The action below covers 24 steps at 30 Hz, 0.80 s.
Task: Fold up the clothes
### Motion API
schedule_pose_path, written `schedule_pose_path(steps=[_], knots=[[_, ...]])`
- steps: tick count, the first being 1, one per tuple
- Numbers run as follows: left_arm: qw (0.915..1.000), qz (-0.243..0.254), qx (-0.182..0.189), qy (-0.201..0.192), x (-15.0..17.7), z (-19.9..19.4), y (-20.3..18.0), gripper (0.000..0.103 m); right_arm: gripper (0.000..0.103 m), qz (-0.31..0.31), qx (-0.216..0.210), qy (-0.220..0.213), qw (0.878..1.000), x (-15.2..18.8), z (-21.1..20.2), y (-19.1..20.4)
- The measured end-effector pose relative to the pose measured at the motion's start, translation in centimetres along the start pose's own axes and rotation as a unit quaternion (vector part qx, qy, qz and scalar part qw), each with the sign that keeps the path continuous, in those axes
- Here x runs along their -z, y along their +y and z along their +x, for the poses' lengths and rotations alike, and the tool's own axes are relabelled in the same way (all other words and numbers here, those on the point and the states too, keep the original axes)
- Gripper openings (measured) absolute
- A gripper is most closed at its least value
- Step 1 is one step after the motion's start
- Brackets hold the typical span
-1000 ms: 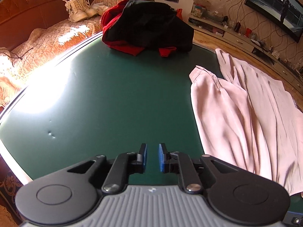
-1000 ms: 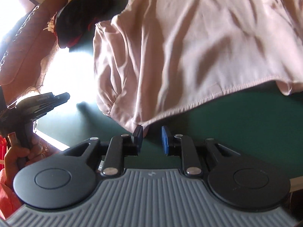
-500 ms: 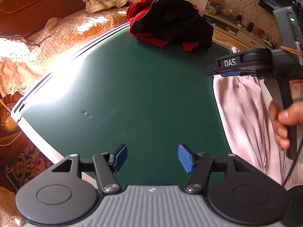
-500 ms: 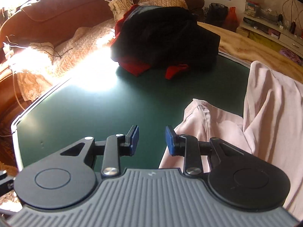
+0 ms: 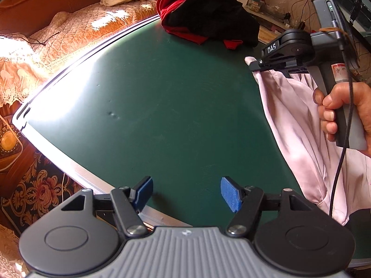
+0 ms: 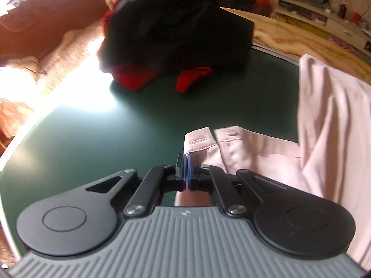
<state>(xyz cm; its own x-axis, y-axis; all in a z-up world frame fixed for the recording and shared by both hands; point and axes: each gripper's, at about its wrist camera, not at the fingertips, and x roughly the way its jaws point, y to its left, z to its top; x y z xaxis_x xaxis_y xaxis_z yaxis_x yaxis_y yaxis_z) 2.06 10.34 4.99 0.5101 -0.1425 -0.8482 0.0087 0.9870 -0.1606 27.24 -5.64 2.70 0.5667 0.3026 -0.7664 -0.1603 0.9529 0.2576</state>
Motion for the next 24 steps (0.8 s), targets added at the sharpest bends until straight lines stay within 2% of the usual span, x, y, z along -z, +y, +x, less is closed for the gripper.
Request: schedule_pose_path(steps=[3, 4, 5, 6, 7, 8, 12, 15, 17, 19, 24], knots=[[1.0, -0.003, -0.001, -0.005, 0.1, -0.4, -0.1, 0.071, 0.006, -0.005, -0.15, -0.004, 0.989, 0.1, -1.8, 2.3], [1.0, -0.003, 0.0, -0.005, 0.0, -0.5, -0.1, 0.071, 0.007, -0.013, -0.174, 0.013, 0.985, 0.3, -1.9, 3.1], [1.0, -0.003, 0.001, -0.004, 0.0, -0.5, -0.2, 0.071, 0.021, -0.025, -0.189, 0.039, 0.981, 0.5, -1.7, 3.9], [1.0, -0.003, 0.001, -0.004, 0.0, -0.5, -0.2, 0.071, 0.041, -0.036, -0.195, 0.061, 0.978, 0.9, -1.5, 4.3], [1.0, -0.003, 0.002, -0.005, -0.1, -0.6, -0.3, 0.071, 0.045, -0.047, -0.197, 0.081, 0.976, 1.3, -1.4, 4.7], [1.0, -0.003, 0.002, -0.006, -0.1, -0.7, -0.4, 0.071, 0.046, -0.052, -0.19, 0.085, 0.977, 1.8, -1.7, 4.7], [0.9998, 0.0, 0.002, -0.021, -1.0, -0.7, -0.3, 0.071, 0.046, -0.014, -0.162, 0.026, 0.986, 3.0, -5.4, 1.3], [0.9992, 0.007, -0.003, -0.038, -2.5, -0.2, -0.5, 0.071, 0.046, 0.021, -0.109, -0.017, 0.994, 3.0, -8.6, -2.6], [0.9987, 0.007, 0.005, -0.049, -4.0, 0.3, -0.4, 0.071, 0.046, 0.033, -0.109, -0.024, 0.993, 5.4, -10.8, -4.8], [0.9979, 0.014, 0.006, -0.063, -5.7, 0.8, -0.5, 0.071, 0.046, 0.015, -0.101, -0.018, 0.995, 8.7, -13.0, -5.0], [0.9959, 0.057, 0.014, -0.068, -9.0, 3.0, -2.4, 0.071, 0.046, -0.088, -0.043, 0.013, 0.995, 16.5, -15.4, -1.7]])
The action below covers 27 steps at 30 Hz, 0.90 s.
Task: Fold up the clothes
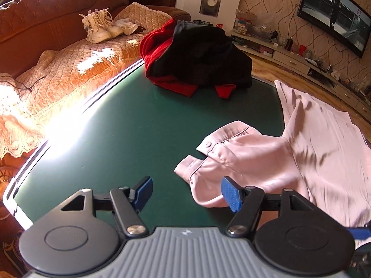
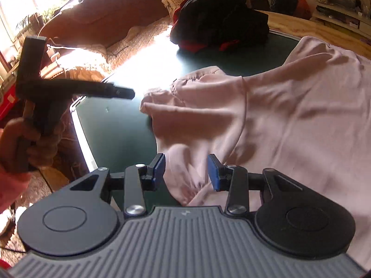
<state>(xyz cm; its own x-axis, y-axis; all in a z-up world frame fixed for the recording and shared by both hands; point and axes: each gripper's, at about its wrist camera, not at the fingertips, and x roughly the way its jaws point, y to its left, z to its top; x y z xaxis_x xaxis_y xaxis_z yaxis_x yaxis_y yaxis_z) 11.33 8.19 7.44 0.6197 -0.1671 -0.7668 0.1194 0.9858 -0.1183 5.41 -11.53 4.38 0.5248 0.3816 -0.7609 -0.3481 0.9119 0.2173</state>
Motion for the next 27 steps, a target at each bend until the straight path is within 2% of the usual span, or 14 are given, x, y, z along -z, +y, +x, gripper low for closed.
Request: schedule_pose_path(steps=[4, 7, 13, 14, 15, 16, 17, 20, 23, 27], knots=[[0.9987, 0.04, 0.03, 0.007, -1.2, 2.5, -2.4, 0.071, 0.046, -0.049, 0.031, -0.003, 0.998, 1.0, 1.3, 3.1], [0.9962, 0.055, 0.06, 0.032, -1.5, 4.5, -3.8, 0.071, 0.046, -0.082, 0.055, 0.014, 0.995, 0.3, 3.5, 4.4], [0.9917, 0.095, 0.072, 0.049, -0.7, 6.1, -5.9, 0.071, 0.046, -0.057, 0.05, 0.035, 0.997, 0.8, 3.8, 2.3], [0.9916, 0.098, 0.066, 0.052, -0.5, 6.3, -6.0, 0.071, 0.046, -0.05, 0.041, 0.038, 0.997, 1.2, 3.6, 1.8], [0.9918, 0.1, 0.058, 0.055, -0.3, 6.6, -6.0, 0.071, 0.041, -0.046, 0.032, 0.037, 0.998, 1.6, 3.4, 1.4], [0.9921, 0.1, 0.051, 0.056, -0.1, 6.7, -5.8, 0.071, 0.032, -0.04, 0.027, 0.034, 0.998, 2.0, 3.2, 1.0], [0.9926, 0.098, 0.046, 0.055, 0.0, 6.7, -5.6, 0.071, 0.008, -0.034, 0.023, 0.034, 0.999, 2.3, 3.1, 0.7], [0.9925, 0.106, 0.027, 0.054, 0.5, 6.2, -5.2, 0.071, 0.004, -0.027, 0.026, 0.018, 0.999, 3.2, 2.5, 0.5], [0.9902, 0.129, -0.008, 0.051, 1.3, 5.4, -5.0, 0.07, 0.004, -0.039, 0.02, 0.005, 0.999, 3.6, 1.7, 1.5], [0.9908, 0.12, -0.029, 0.054, 1.8, 4.3, -3.3, 0.07, 0.004, -0.076, 0.003, 0.015, 0.997, 4.1, 1.1, 4.1]])
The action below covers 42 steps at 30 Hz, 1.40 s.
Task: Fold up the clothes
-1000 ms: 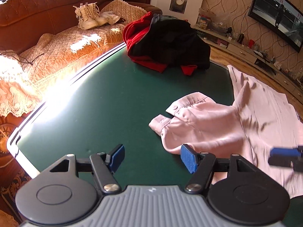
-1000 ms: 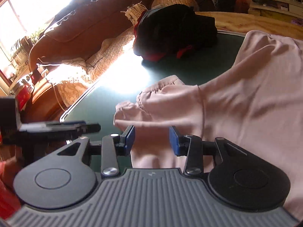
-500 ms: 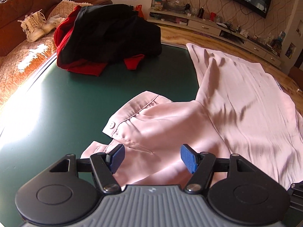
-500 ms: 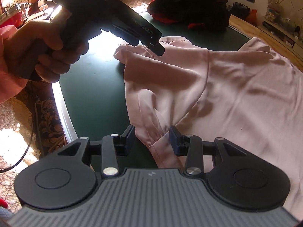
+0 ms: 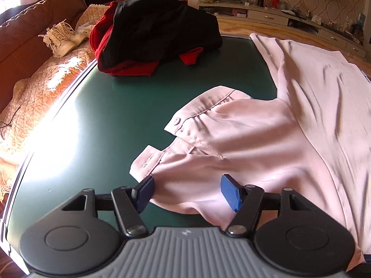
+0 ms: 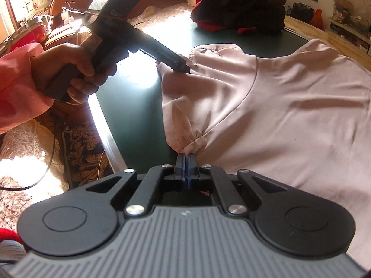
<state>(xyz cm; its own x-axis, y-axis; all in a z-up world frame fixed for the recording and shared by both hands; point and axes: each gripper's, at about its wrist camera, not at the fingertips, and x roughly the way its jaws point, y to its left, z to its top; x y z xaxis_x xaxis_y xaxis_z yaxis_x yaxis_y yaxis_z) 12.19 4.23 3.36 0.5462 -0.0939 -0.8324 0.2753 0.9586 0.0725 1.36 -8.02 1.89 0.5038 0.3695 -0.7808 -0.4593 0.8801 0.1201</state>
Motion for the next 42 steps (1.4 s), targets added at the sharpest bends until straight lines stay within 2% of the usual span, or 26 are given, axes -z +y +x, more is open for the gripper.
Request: schedule_pose_path(steps=[4, 9, 10, 11, 13, 14, 15, 16, 18, 19, 20, 22, 23, 24, 25, 27, 29, 32, 34, 35, 36, 37, 38, 40, 42], knots=[[0.999, 0.014, -0.042, 0.001, 1.0, -1.1, 0.6, 0.073, 0.005, -0.018, 0.005, 0.027, 0.999, 0.8, 1.0, 1.8], [0.9987, 0.009, -0.05, 0.01, 1.7, -2.0, 1.1, 0.073, 0.008, 0.006, 0.009, 0.02, 1.0, 1.2, 0.8, 2.2], [0.9988, 0.001, -0.049, 0.009, 1.7, -1.9, 1.4, 0.073, 0.008, 0.016, 0.015, 0.017, 1.0, 1.2, 0.7, 2.0], [0.9988, -0.011, -0.047, 0.012, 1.5, -1.6, 1.7, 0.074, 0.013, 0.028, 0.019, 0.012, 0.999, 1.2, 0.4, 1.6], [0.9979, -0.051, -0.03, 0.028, 1.0, -1.1, 2.7, 0.079, 0.019, 0.068, 0.025, -0.015, 0.997, 1.4, -1.1, 0.1], [0.9966, -0.073, -0.012, 0.037, 0.9, -0.9, 3.2, 0.079, 0.023, 0.095, 0.026, -0.035, 0.995, 1.7, -2.4, -1.0], [0.9956, -0.085, 0.002, 0.041, 0.9, -0.9, 3.4, 0.084, 0.028, 0.124, 0.033, -0.057, 0.99, 2.3, -3.9, -2.2], [0.9951, -0.089, 0.011, 0.041, 0.8, -1.0, 3.3, 0.084, 0.031, 0.156, 0.052, -0.077, 0.983, 3.1, -5.6, -3.8], [0.9951, -0.088, 0.022, 0.041, 0.9, -1.0, 2.6, 0.085, 0.038, 0.222, 0.11, -0.105, 0.963, 5.3, -9.1, -7.5], [0.9954, -0.085, 0.021, 0.039, 0.9, -1.0, 2.0, 0.086, 0.038, 0.265, 0.145, -0.115, 0.946, 6.9, -10.9, -9.8], [0.9959, -0.081, 0.014, 0.038, 1.0, -0.9, 1.5, 0.086, 0.039, 0.316, 0.182, -0.118, 0.924, 8.7, -12.5, -12.3], [0.9963, -0.078, -0.008, 0.035, 1.2, -0.7, 0.4, 0.087, 0.039, 0.422, 0.24, -0.111, 0.867, 12.5, -15.3, -17.3], [0.9962, -0.08, -0.013, 0.032, 1.2, -0.6, 0.0, 0.087, 0.039, 0.459, 0.258, -0.107, 0.843, 14.1, -16.2, -19.3], [0.9961, -0.082, -0.015, 0.029, 1.2, -0.6, -0.3, 0.087, 0.039, 0.492, 0.274, -0.103, 0.82, 15.7, -17.1, -21.1], [0.9961, -0.083, -0.018, 0.027, 1.2, -0.6, -0.6, 0.087, 0.039, 0.518, 0.275, -0.1, 0.804, 16.8, -17.6, -22.5], [0.996, -0.083, -0.021, 0.024, 1.2, -0.7, -1.0, 0.082, 0.039, 0.554, 0.247, -0.098, 0.789, 17.9, -17.7, -24.0], [0.9961, -0.082, -0.026, 0.022, 1.1, -0.8, -1.5, 0.078, 0.039, 0.569, 0.212, -0.096, 0.789, 17.8, -16.7, -24.2], [0.996, -0.081, -0.028, 0.022, 1.0, -1.0, -2.0, 0.07, 0.039, 0.556, 0.232, -0.079, 0.794, 16.3, -15.5, -22.8], [0.9961, -0.08, -0.029, 0.02, 1.0, -1.2, -2.3, 0.056, 0.039, 0.559, 0.232, -0.087, 0.791, 16.1, -15.2, -22.4], [0.9962, -0.078, -0.032, 0.019, 1.0, -1.3, -2.6, 0.052, 0.036, 0.561, 0.227, -0.095, 0.79, 16.2, -15.1, -22.2], [0.9963, -0.076, -0.036, 0.019, 1.0, -1.3, -2.8, 0.043, 0.011, 0.56, 0.225, -0.094, 0.792, 16.4, -15.1, -22.2], [0.9964, -0.073, -0.04, 0.018, 1.0, -1.4, -3.0, 0.035, 0.002, 0.558, 0.225, -0.09, 0.794, 16.6, -15.0, -22.4], [0.9962, -0.071, -0.047, 0.018, 1.0, -1.5, -3.1, 0.032, 0.002, 0.557, 0.228, -0.092, 0.794, 16.9, -15.2, -22.3], [0.9952, -0.07, -0.066, 0.018, 1.2, -1.5, -3.3, 0.015, 0.002, 0.553, 0.242, -0.102, 0.791, 17.6, -16.0, -21.7], [0.9946, -0.07, -0.075, 0.016, 1.5, -1.6, -3.2, 0.011, 0.002, 0.55, 0.256, -0.113, 0.787, 18.3, -17.1, -20.8]])
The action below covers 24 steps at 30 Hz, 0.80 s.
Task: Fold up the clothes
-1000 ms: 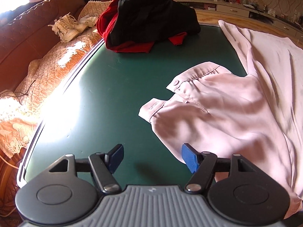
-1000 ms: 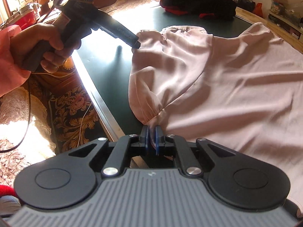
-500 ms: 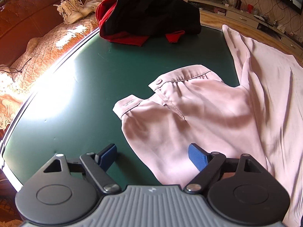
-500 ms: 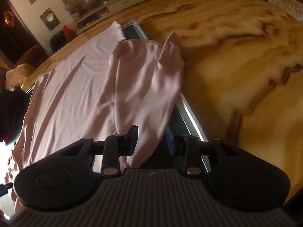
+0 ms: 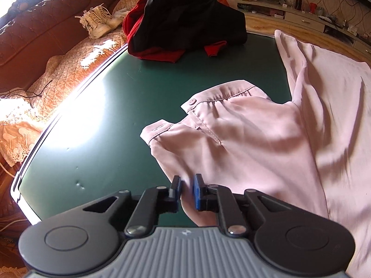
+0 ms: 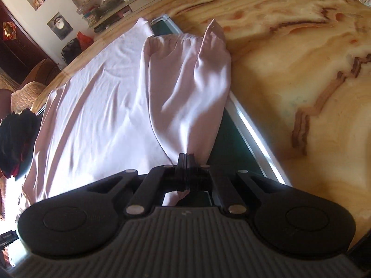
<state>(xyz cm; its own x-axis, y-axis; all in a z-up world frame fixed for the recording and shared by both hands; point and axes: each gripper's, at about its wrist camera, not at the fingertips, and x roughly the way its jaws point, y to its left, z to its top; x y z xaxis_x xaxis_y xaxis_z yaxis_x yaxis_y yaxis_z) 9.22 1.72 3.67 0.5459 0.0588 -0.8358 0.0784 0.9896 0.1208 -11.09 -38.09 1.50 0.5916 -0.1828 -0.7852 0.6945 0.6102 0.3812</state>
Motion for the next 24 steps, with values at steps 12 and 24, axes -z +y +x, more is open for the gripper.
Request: schedule_pose_path(steps=[12, 24], knots=[[0.999, 0.017, -0.042, -0.001, 1.7, -0.6, 2.0, 0.005, 0.004, 0.011, 0.015, 0.017, 1.0, 6.4, -7.1, -1.3], [0.9987, 0.004, 0.051, 0.003, 2.4, -3.4, 1.5, 0.06, 0.051, 0.089, -0.001, -0.029, 0.996, -7.7, 1.1, -8.0]])
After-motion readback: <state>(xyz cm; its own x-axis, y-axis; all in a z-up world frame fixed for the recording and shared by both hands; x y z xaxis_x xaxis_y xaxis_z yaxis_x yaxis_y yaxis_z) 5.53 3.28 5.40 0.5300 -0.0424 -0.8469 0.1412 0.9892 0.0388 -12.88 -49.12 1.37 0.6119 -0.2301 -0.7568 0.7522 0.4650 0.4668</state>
